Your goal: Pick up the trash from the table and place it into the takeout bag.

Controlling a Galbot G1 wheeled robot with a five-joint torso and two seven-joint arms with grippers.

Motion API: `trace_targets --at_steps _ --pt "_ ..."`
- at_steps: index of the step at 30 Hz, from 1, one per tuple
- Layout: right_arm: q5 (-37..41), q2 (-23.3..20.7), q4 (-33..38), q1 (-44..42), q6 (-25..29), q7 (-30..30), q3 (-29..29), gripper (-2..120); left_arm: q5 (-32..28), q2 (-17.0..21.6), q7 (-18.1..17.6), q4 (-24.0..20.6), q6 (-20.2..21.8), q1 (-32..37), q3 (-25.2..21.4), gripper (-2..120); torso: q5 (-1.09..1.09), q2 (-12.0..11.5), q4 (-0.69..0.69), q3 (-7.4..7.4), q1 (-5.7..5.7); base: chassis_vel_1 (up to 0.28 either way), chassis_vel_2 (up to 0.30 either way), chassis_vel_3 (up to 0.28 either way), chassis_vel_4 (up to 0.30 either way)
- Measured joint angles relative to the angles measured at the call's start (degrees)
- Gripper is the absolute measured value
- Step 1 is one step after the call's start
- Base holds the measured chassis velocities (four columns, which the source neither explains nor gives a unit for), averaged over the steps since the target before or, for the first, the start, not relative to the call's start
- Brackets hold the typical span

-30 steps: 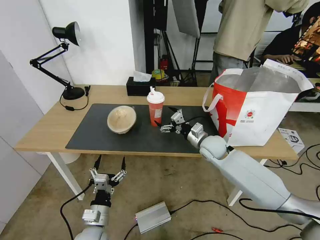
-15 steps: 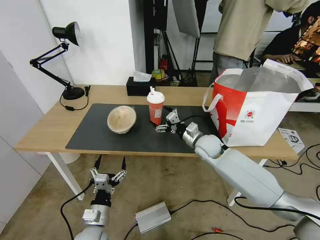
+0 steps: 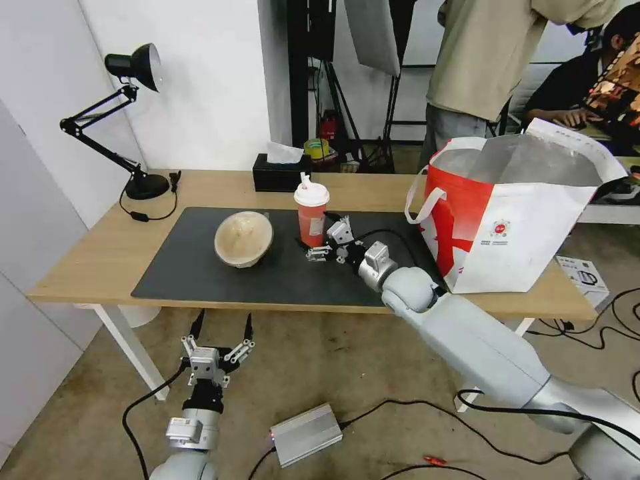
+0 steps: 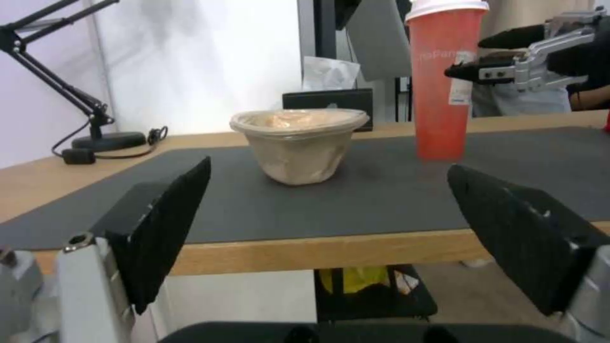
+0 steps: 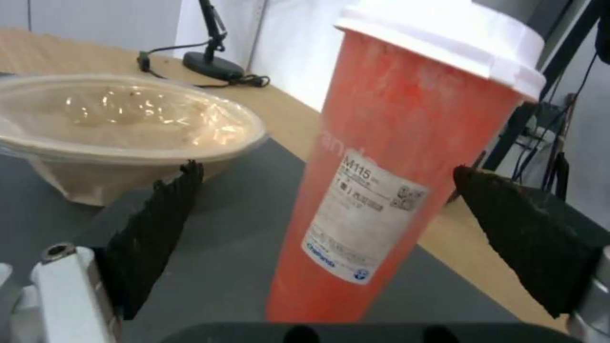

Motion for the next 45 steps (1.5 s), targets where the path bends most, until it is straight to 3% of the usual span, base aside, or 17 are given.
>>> trace_targets --at_steps 45 --pt "-1.7 5.1 -9.3 0.3 3.3 -1.0 2.6 100 -0.2 -0.3 1.2 0.6 -0.1 -0.4 0.2 100 0.0 0.0 0.0 0.0 0.0 0.0 0.0 0.0 0.0"
